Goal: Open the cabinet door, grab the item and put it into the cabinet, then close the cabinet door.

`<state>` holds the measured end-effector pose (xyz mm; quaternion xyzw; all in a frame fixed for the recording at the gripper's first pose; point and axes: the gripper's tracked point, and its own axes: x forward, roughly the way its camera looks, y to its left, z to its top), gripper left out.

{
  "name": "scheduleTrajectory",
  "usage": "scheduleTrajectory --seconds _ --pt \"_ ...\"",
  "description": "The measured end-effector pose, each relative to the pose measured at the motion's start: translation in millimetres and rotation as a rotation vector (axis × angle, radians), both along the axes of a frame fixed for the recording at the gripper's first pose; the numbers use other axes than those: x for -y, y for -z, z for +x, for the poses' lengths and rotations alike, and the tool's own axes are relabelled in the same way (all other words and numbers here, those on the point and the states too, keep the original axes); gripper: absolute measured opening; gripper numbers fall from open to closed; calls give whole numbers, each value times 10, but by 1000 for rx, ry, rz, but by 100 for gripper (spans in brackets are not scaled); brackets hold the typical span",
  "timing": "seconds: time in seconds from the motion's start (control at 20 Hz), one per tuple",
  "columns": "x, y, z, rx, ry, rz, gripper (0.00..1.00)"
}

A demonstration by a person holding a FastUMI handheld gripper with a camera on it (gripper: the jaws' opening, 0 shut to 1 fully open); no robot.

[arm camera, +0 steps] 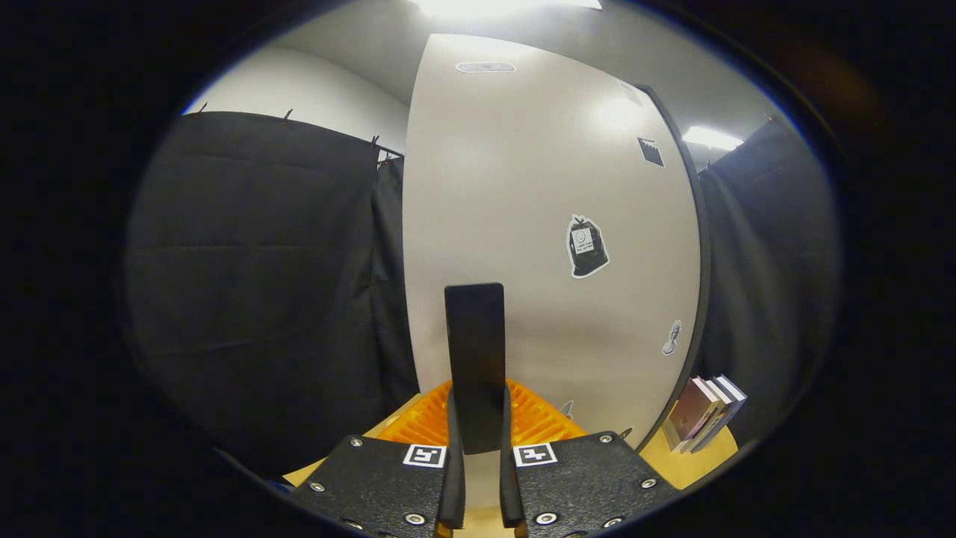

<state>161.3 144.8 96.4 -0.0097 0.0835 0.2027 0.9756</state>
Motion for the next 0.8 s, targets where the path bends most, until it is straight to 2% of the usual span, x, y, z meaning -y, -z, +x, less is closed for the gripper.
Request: scheduleTrajectory --seconds 0.2,0.35,0.55,0.75,0.8 --pt "246 -27 -197 -21 18 19 19" --pt "467 -62 -364 0 73 -32 17" --pt "754 -87 -540 -7 125 -18 17" --pt "1081 -129 -659 14 213 -69 17" --pt "1163 -132 -658 20 231 -75 14"
